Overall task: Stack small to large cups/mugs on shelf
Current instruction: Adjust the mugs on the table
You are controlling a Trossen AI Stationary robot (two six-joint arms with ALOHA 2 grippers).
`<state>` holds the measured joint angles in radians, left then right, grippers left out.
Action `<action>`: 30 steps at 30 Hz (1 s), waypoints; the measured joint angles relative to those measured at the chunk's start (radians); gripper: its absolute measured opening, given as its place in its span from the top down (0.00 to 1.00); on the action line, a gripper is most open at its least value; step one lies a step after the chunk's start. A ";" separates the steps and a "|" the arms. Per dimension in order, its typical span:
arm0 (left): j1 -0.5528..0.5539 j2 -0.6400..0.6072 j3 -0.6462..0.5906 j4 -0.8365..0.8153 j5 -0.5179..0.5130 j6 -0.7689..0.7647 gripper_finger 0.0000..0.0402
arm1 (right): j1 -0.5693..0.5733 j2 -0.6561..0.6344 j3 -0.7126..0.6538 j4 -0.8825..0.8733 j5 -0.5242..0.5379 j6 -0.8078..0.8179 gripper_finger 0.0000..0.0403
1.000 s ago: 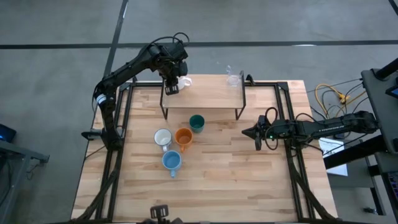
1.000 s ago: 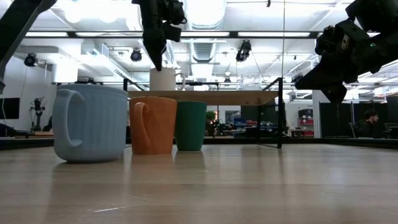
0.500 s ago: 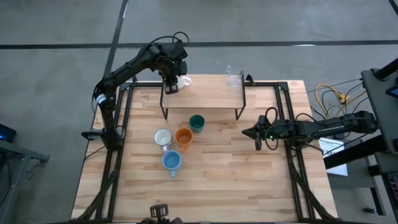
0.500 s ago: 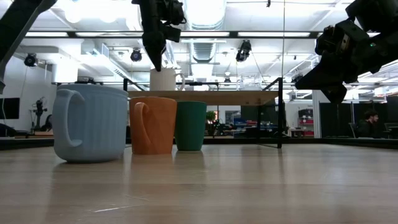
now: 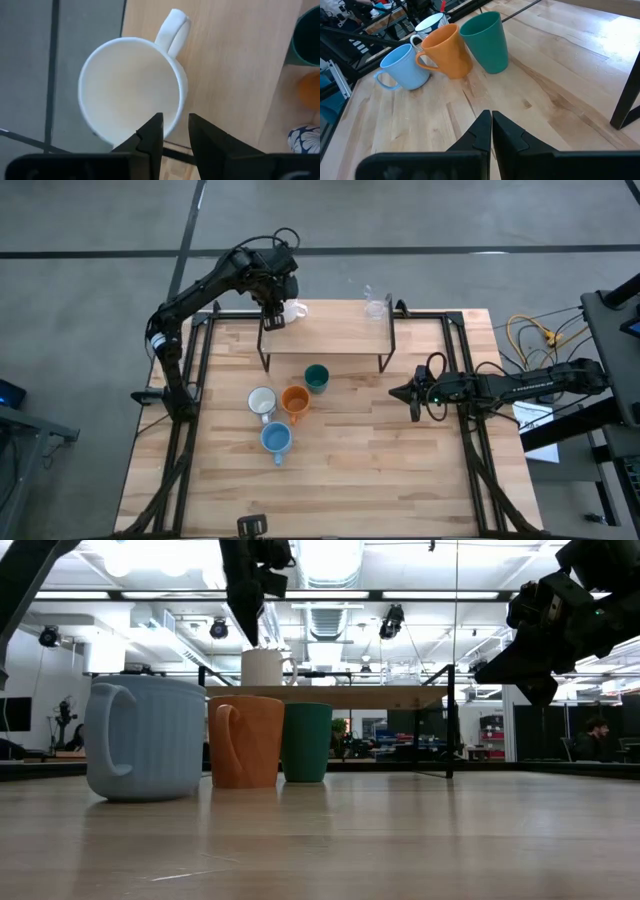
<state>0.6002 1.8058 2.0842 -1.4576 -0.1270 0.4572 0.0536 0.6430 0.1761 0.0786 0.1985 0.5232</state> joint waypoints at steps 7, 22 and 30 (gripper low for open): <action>-0.057 -0.091 0.000 0.000 0.049 -0.025 0.81 | 0.000 0.000 0.000 0.000 0.000 0.000 0.98; -0.450 -0.342 -0.108 0.059 0.093 -0.306 1.00 | 0.000 0.000 0.000 0.000 0.012 -0.001 0.98; -0.646 -0.533 -0.514 0.347 0.095 -0.532 1.00 | 0.000 0.000 0.000 0.004 0.012 0.000 0.98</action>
<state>-0.0455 1.2727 1.5699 -1.1110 -0.0320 -0.0745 0.0536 0.6426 0.1761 0.0824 0.2106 0.5232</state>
